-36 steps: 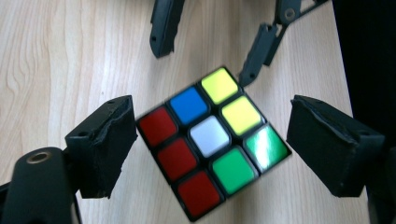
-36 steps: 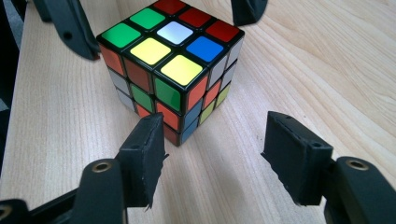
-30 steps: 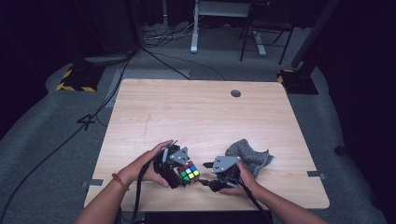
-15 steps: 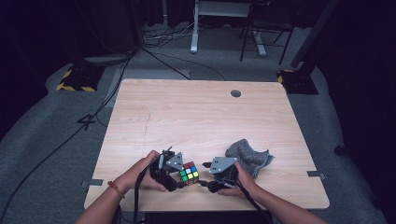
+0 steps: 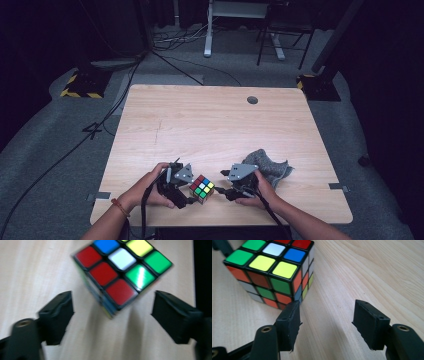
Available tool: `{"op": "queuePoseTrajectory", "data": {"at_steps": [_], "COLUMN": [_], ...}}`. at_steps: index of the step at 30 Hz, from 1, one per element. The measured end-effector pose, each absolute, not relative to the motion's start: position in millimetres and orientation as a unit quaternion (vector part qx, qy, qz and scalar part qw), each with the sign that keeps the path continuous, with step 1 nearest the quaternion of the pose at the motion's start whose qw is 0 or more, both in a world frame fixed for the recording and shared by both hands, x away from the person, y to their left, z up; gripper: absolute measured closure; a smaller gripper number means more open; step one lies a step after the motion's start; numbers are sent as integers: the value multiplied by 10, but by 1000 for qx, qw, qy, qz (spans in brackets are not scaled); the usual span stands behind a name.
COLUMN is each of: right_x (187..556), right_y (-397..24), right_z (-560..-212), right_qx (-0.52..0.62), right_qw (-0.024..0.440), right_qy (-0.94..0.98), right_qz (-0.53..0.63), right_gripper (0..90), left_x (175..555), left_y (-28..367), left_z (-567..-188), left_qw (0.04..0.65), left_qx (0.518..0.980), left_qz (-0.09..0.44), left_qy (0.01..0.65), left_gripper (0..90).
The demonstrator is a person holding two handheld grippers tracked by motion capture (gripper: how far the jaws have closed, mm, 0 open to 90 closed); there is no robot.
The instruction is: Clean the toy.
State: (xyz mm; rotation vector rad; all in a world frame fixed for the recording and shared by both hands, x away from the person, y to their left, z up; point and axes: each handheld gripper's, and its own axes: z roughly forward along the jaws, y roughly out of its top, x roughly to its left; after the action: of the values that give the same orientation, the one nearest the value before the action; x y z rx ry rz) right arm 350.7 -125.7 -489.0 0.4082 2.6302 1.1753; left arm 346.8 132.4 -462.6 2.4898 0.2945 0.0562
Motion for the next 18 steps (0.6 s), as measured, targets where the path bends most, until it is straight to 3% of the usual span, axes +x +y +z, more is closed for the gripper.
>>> {"op": "queuePoseTrajectory", "data": {"at_steps": [7,18], "right_x": [3464,3506], "right_y": [-1256,-1280], "right_z": [-4853,-4850], "right_qx": [110,132], "right_qw": [85,109], "right_qy": [904,897], "right_qz": [405,407], "right_gripper": [355,364], "left_x": [3585,3541], "left_y": [1154,935], "left_z": [-4649,-4681], "left_qw": [305,295], "left_qx": [949,954], "left_qz": [-5,-4], "left_qy": [78,57], "left_gripper": [163,145]}}
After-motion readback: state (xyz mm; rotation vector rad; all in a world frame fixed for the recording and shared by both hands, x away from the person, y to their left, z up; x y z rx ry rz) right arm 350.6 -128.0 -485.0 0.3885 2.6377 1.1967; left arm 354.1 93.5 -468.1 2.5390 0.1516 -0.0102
